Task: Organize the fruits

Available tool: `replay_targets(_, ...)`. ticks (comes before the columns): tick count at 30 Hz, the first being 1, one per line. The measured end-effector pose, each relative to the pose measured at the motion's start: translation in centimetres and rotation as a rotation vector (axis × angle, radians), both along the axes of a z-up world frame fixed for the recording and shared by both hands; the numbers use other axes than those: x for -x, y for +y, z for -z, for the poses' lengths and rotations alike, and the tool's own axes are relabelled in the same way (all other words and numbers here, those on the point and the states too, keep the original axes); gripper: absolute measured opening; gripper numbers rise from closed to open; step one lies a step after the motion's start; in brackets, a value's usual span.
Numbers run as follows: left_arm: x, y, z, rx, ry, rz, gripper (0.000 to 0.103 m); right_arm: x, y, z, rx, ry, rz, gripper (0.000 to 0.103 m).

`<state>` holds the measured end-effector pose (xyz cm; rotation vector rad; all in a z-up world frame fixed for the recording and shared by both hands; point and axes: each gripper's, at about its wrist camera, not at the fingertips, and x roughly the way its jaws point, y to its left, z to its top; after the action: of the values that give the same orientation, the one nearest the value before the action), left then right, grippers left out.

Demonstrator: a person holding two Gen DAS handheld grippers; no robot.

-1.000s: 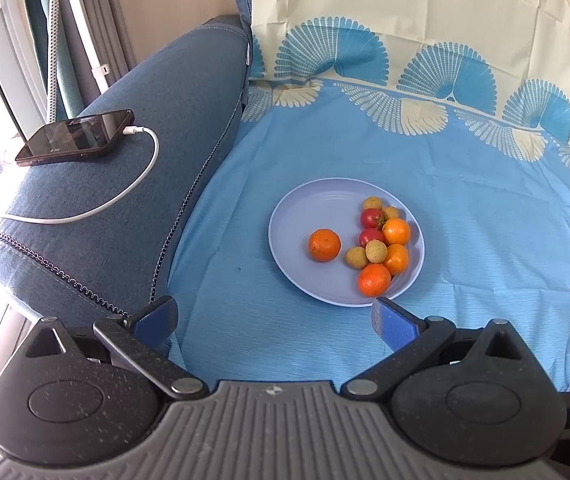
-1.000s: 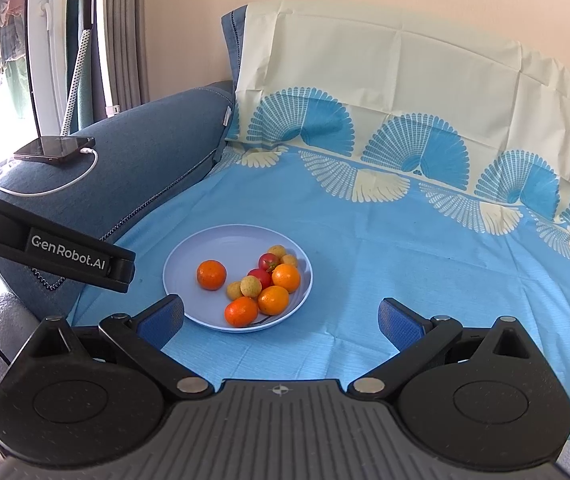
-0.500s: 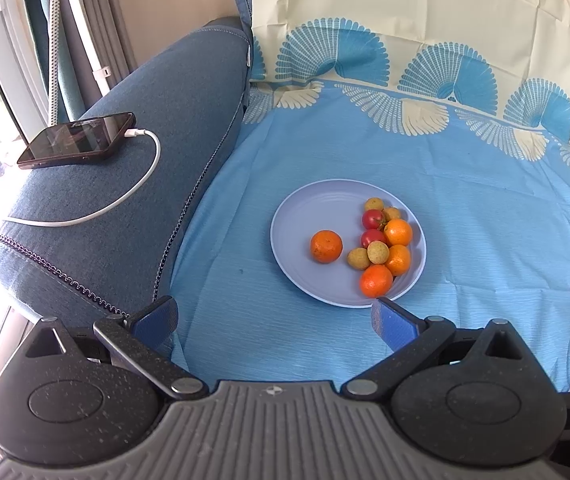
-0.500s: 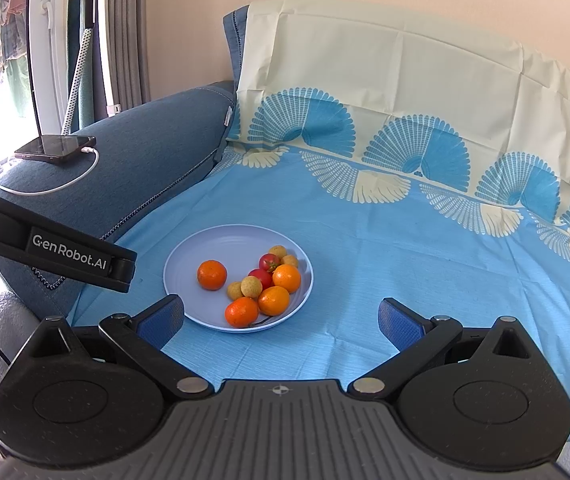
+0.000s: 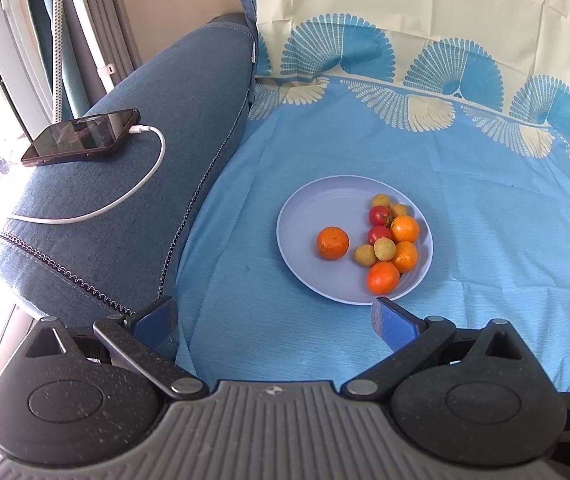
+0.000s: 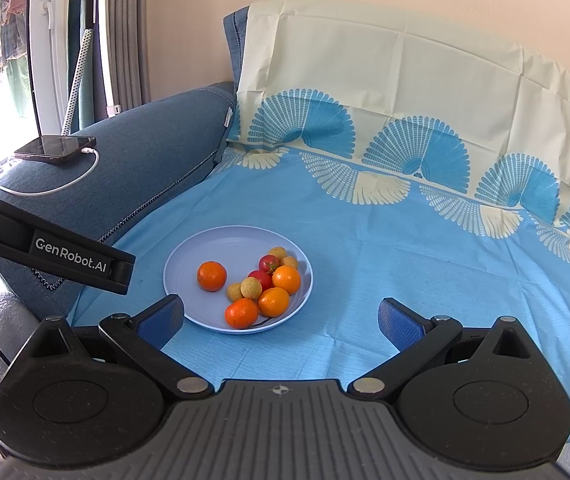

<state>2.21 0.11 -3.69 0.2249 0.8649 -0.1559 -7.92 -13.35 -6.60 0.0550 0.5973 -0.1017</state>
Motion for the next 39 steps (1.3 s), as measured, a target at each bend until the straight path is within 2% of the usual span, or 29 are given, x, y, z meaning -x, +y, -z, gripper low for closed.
replay_targets(39, -0.02, -0.01, 0.45, -0.01, 0.004, -0.001, 0.103, -0.03, -0.38, 0.19, 0.0, 0.005, -0.002, 0.102)
